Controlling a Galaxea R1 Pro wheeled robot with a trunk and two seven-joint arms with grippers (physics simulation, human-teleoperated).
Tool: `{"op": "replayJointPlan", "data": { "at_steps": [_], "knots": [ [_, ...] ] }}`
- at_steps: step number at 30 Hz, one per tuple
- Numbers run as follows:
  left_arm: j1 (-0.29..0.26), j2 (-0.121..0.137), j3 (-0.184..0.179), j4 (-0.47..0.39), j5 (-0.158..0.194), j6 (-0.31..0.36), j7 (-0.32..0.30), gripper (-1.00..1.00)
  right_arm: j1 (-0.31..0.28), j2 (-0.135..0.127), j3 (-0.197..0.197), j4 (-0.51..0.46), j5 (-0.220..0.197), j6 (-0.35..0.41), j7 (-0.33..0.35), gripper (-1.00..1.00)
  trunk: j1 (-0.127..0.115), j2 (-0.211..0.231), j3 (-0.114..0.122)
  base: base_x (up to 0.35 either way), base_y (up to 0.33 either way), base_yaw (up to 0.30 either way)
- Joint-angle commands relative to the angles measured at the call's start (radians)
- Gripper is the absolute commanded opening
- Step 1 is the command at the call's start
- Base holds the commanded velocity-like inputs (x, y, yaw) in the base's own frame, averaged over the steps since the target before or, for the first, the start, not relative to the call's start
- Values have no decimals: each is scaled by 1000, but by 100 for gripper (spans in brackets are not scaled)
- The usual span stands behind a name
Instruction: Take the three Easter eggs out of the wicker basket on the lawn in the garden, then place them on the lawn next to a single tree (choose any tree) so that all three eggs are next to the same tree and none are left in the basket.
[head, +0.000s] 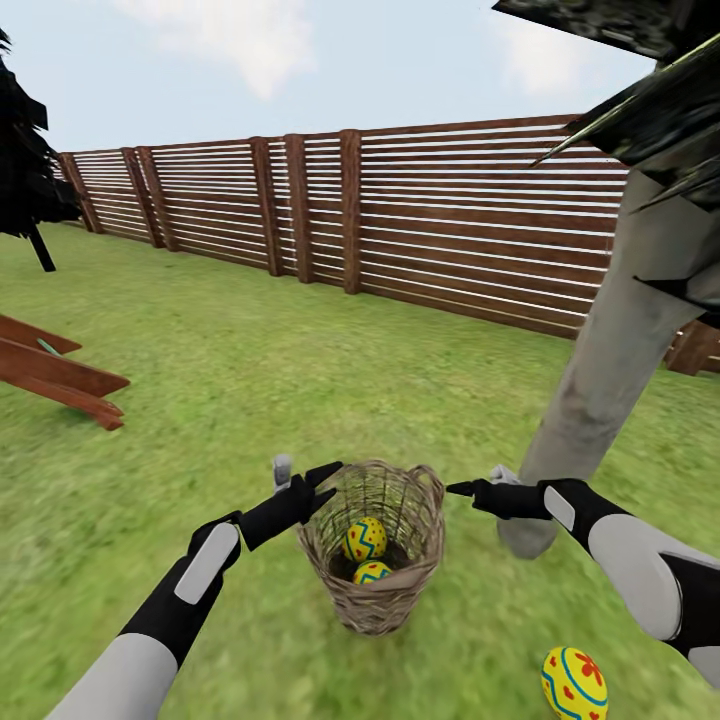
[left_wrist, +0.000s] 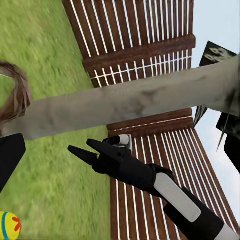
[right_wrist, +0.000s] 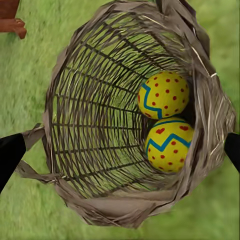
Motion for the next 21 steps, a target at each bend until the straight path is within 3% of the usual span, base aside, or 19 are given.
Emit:
{"op": "replayJointPlan", "data": {
  "at_steps": [1,14,21],
  "knots": [
    [-1,1,-2,0,7,4,0,100,-1,0,-6,-1,3,8,2,100,0,0,-1,0,280,0],
    [-1,1,-2,2,8,4,2,100,-1,0,-6,-1,4,8,-13,100,0,0,-1,64,280,-1],
    [-1,1,-2,2,8,3,2,100,-1,0,-6,0,1,8,-22,100,0,0,5,140,280,-160]
  ]
}}
